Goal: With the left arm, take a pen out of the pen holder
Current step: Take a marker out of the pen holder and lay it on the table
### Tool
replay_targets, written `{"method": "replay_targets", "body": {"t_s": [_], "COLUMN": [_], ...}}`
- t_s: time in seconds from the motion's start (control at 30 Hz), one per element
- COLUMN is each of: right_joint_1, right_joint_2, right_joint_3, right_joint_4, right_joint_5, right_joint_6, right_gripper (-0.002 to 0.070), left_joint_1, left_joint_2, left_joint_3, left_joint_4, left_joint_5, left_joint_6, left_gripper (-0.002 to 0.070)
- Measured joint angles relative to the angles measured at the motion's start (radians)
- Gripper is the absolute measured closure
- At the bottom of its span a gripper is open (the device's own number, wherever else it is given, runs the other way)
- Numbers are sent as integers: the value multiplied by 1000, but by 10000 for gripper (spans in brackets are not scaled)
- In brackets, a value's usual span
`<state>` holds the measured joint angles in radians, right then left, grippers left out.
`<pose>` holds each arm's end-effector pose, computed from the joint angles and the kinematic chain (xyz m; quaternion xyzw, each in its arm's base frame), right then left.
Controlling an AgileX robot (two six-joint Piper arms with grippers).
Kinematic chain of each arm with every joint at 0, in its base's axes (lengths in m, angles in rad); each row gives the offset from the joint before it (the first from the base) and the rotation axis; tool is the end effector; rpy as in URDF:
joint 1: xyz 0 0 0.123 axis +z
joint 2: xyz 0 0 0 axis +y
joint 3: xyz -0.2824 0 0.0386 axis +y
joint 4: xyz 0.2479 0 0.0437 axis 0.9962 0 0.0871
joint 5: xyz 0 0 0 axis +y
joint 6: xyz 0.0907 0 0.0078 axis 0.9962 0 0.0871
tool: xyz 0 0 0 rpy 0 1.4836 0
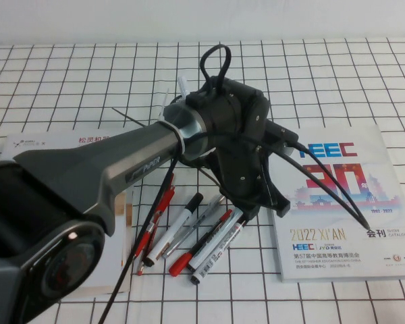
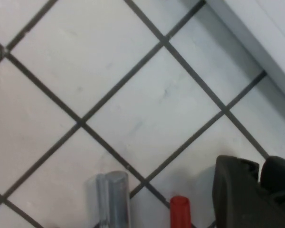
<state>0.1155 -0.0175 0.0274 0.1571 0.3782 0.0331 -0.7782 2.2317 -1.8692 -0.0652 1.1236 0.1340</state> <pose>0.0512 0.0113 0.1712 0.0084 0.8037 0.1103 0.5847 0.3285 -0.3314 0.1856 0.4282 0.8991 -0.0561 0.0717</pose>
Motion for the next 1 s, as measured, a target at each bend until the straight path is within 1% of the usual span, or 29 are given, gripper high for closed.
{"method": "replay_targets", "body": {"t_s": [0.2, 0.37, 0.57, 0.63, 0.83, 1.0], "right_joint_1": [0, 0, 0, 0, 0, 0], "right_joint_2": [0, 0, 0, 0, 0, 0], "right_joint_3": [0, 0, 0, 0, 0, 0], "right_joint_4": [0, 0, 0, 0, 0, 0], "right_joint_5": [0, 0, 0, 0, 0, 0], "right_joint_6": [0, 0, 0, 0, 0, 0], "right_gripper": [690, 690, 690, 690, 690, 690], "left_joint_1": [8, 8, 22, 24, 26, 26], "left_joint_2": [6, 7, 26, 26, -2, -141], "left_joint_3": [-2, -2, -2, -2, 0, 41], "left_joint_4": [-11, -11, -19, -21, -21, -37], "left_joint_5": [-14, -30, -80, -86, -95, -141], "left_joint_6": [0, 39, 49, 49, 40, 36], "left_gripper": [593, 583, 429, 403, 382, 380]}}
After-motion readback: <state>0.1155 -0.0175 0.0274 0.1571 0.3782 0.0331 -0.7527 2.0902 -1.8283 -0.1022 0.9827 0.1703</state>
